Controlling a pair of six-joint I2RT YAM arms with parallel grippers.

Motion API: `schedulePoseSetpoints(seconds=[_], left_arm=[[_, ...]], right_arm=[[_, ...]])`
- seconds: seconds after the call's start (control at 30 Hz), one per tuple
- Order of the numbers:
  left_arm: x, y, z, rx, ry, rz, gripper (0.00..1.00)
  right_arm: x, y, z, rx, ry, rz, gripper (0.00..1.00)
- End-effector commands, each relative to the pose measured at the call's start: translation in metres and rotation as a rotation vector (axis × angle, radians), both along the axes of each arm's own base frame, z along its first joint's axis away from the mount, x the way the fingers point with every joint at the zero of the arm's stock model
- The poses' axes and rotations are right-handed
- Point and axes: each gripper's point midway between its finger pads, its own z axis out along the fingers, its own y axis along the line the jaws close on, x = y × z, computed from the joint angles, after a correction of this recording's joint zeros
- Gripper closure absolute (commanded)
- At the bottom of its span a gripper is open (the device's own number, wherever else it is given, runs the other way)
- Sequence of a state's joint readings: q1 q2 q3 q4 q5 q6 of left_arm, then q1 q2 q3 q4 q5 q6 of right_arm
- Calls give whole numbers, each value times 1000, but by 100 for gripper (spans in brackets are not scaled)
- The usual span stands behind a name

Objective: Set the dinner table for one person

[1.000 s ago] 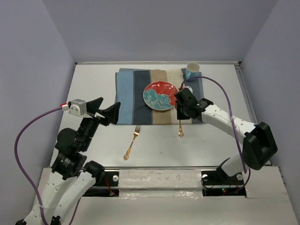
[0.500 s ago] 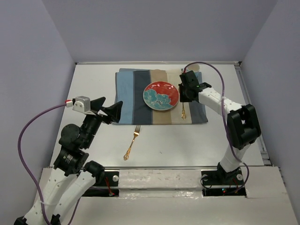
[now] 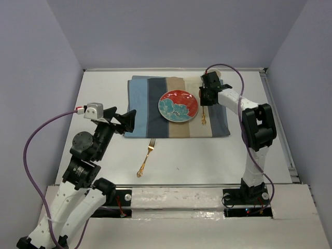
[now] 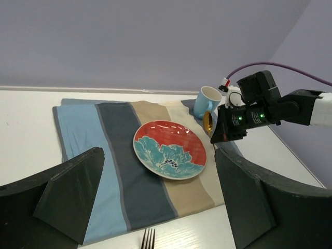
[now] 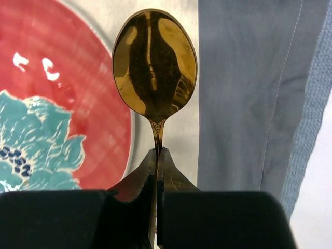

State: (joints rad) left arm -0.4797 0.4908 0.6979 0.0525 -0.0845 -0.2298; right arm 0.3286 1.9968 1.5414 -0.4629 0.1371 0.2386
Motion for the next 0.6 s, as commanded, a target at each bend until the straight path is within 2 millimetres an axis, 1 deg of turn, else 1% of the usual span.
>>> schedulePoseSetpoints(seconds=[0.0,0.03,0.1,0.17,0.2,0.27,0.3,0.37,0.4,0.43,0.47,0.5,0.53,0.57], left_arm=[[2,3,18,-18,-40,14,1],[3,4,17,-17,-39,18,1],[7,4,13,-12,-21,27,1],[10,3,9,-6,-10,28,1],[11,1,6,-7,4,24,1],[17,-4,-3,-1,49,15,1],[18,-6,-5,-1,67,8,1],[19,-13,-19,6,144,-18,1],[18,-14,-23,5,169,-28,1],[15,-17,-33,-1,218,-41,1],[14,-17,-39,-3,242,-42,1],[12,-17,-51,5,289,-42,1],[10,-20,-60,9,323,-55,1],[10,-21,-71,4,367,-53,1]], right_arm=[[32,2,18,36,-77,12,100],[36,-3,17,27,-77,5,100],[42,-5,10,7,-75,-5,100],[46,-4,6,4,-72,-3,100],[47,-4,-1,3,-59,-8,100],[48,-4,-5,2,-52,-19,97],[47,-3,-8,7,-45,-15,90],[45,-2,-8,19,-39,-18,83],[43,-3,-9,19,-35,-25,74],[42,-3,-2,26,-45,-30,73],[42,-2,1,33,-50,-31,68],[38,1,2,52,-44,-22,66],[37,3,5,66,-47,-23,59],[36,3,18,79,-69,-21,58]])
